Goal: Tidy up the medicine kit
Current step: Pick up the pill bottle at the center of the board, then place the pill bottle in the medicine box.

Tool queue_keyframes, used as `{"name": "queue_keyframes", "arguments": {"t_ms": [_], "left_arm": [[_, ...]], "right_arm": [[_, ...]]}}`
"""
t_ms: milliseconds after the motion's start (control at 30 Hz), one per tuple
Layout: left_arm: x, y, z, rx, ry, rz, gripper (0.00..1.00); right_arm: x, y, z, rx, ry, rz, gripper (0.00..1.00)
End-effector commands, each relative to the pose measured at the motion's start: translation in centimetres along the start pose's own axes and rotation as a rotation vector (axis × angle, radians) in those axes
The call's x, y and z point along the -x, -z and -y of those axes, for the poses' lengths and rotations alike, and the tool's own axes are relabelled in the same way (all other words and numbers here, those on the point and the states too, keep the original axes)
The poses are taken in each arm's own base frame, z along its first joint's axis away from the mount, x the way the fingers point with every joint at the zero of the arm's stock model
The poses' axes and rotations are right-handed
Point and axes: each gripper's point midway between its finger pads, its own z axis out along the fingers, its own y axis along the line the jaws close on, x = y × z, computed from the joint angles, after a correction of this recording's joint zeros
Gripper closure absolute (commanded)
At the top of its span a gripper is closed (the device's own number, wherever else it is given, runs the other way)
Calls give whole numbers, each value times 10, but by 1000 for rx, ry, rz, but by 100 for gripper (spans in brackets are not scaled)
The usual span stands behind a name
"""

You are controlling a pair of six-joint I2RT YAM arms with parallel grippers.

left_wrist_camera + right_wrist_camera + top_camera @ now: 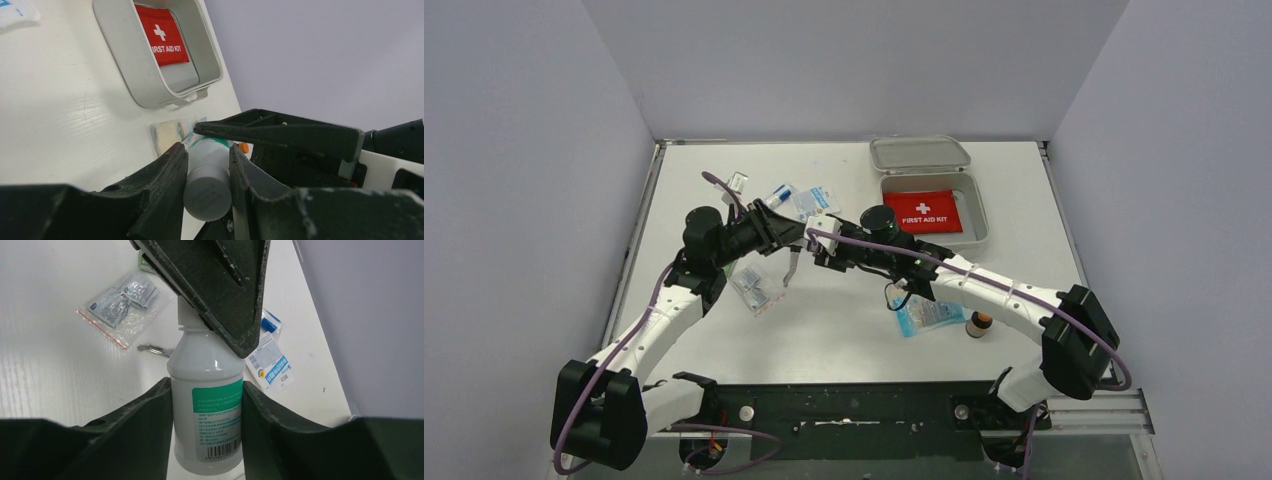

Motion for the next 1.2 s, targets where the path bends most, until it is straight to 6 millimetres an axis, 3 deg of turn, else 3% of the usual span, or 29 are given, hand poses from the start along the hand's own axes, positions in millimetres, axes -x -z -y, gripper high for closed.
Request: {"name": "queue_keyframes", "arguments": {"t_ms": [0,33,167,233,367,567,767,867,967,1167], "left_arm": [[12,-1,27,-80,-62,10,100],[12,-2,24,-66,-68,14,100],[16,-1,-2,25,-67,10,61],[26,2,-10,54,-85,26,49],[42,15,-48,207,-182,52,43],[38,43,-99,404,-234,21,21],[27,63,-132,532,-308,36,19],[26,69,-136,563,-332,3,19],[31,73,-136,584,-348,21,18],[36,81,-135,605,-372,57,18]], "right_arm": [[29,0,23,-63,117,66,68],[31,2,24,-66,126,71,73],[34,-1,24,-57,167,81,78],[21,0,31,-84,185,27,82],[-15,20,62,-137,209,-79,88],[-62,71,119,-244,217,-250,80],[-131,112,143,-265,194,-446,75],[-161,128,153,-220,164,-469,67],[-182,130,156,-148,147,-500,64],[-212,110,137,54,110,-519,62]]}}
